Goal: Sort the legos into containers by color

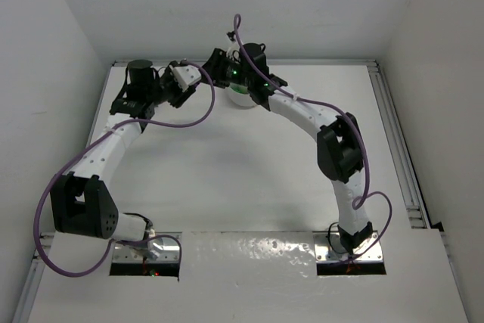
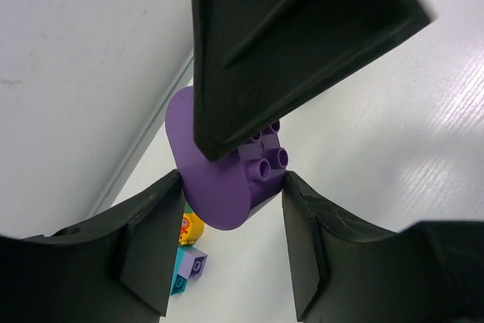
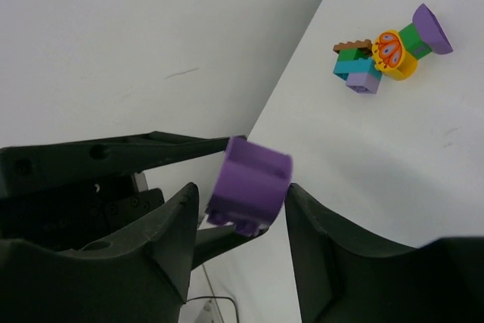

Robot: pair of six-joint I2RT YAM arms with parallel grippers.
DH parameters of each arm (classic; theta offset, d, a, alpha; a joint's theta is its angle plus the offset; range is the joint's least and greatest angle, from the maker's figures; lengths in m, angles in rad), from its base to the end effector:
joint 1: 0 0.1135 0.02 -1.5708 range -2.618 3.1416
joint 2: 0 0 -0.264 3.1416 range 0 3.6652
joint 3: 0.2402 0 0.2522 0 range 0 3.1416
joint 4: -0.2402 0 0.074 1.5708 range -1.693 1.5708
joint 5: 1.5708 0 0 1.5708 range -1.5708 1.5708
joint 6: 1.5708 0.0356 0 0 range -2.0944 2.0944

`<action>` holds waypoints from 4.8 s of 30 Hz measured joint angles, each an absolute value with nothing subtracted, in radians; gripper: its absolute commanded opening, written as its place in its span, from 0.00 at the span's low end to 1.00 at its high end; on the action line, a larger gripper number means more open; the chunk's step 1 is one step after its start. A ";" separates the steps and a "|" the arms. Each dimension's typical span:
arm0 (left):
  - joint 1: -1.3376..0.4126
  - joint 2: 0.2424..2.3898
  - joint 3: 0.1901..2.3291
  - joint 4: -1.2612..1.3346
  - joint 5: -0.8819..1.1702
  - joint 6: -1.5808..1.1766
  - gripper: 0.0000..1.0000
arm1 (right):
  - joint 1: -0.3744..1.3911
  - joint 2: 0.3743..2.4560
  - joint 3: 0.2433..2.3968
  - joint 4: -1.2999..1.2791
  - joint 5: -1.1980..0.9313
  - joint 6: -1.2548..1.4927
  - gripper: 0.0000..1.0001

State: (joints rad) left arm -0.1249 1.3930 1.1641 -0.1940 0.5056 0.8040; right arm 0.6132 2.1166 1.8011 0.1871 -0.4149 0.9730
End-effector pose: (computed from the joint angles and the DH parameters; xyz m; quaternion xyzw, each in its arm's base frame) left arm 0.3167 -0.0571 0.3330 0.4856 0.6661 -0.0230 0.5656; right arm 0.4123 0.3077 0.3065 -0.0023 0.7474 0.5689 0.3431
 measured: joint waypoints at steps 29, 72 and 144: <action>-0.130 1.393 1.155 -0.183 0.452 0.616 1.00 | 0.593 2.176 1.766 0.186 -0.329 0.931 0.00; -0.130 1.436 1.113 -0.282 0.224 0.196 1.00 | 0.408 1.966 1.574 -0.288 0.025 0.447 0.00; -0.129 1.393 1.064 -0.221 0.086 0.179 1.00 | 0.339 2.325 1.927 -0.106 0.152 0.633 0.00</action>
State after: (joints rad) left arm -0.1291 1.3930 1.0637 -0.2207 0.0864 0.1791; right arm 0.3386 2.3253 1.9270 -0.1062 0.1520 0.6331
